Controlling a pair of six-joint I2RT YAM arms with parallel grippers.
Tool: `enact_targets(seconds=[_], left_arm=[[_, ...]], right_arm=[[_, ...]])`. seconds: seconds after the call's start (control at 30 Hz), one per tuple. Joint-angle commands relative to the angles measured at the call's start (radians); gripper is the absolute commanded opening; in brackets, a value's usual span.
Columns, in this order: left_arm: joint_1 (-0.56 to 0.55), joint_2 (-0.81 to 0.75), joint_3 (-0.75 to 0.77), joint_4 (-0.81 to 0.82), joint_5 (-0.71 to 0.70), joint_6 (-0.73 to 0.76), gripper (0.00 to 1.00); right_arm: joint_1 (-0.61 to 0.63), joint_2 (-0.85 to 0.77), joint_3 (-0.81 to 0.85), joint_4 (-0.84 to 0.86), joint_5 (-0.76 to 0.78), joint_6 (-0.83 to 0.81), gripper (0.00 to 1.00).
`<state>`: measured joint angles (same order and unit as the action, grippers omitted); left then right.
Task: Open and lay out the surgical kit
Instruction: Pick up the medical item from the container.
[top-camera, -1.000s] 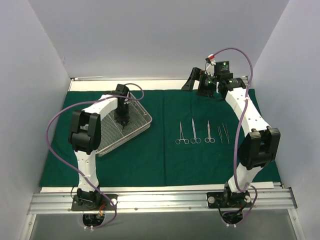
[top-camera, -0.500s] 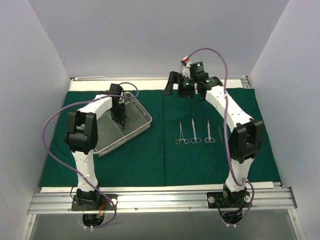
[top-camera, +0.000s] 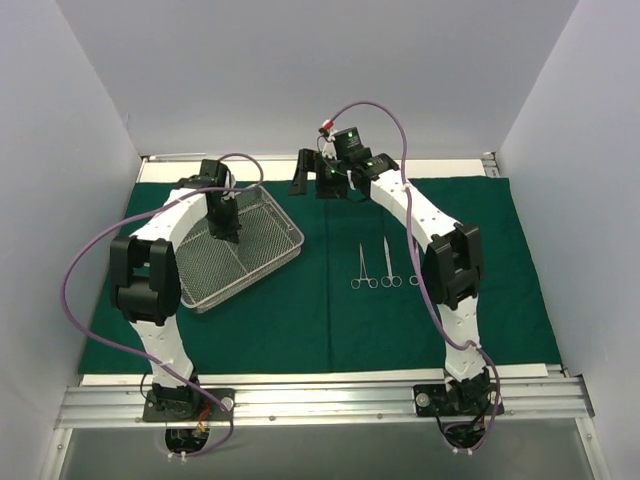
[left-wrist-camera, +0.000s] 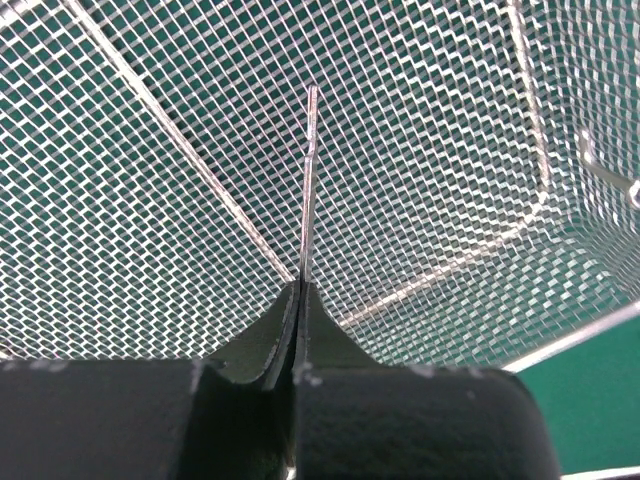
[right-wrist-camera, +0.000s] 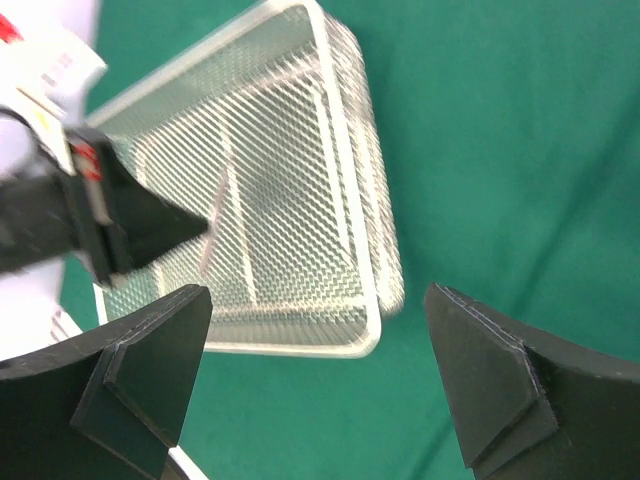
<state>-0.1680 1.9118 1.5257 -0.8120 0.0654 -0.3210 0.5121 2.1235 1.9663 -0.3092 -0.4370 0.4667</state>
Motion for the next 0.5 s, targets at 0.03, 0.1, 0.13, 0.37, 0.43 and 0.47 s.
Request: enact_targets(seconds=[0.03, 0.1, 0.13, 0.37, 0.43, 0.47], left_arm=[[0.005, -0.074, -0.016, 0.011, 0.062, 0.008, 0.02], [0.01, -0.094, -0.003, 0.005, 0.095, 0.013, 0.02], [0.012, -0.105, 0.002, 0.005, 0.147, 0.019, 0.02], [0.032, -0.195, 0.025, -0.006, 0.452, -0.012, 0.02], [0.03, -0.24, 0.013, -0.003, 0.5, -0.026, 0.02], [0.028, -0.256, -0.008, 0.004, 0.537, -0.038, 0.02]], right_arm=[[0.025, 0.041, 0.106, 0.059, -0.043, 0.052, 0.91], [0.031, 0.056, 0.134, 0.084, -0.087, 0.078, 0.91], [0.034, 0.056, 0.138, 0.102, -0.103, 0.079, 0.91], [-0.006, -0.025, 0.079, 0.025, -0.259, -0.028, 0.89], [-0.023, -0.062, -0.004, 0.044, -0.316, -0.036, 0.86], [-0.026, -0.095, -0.027, 0.051, -0.325, -0.036, 0.86]])
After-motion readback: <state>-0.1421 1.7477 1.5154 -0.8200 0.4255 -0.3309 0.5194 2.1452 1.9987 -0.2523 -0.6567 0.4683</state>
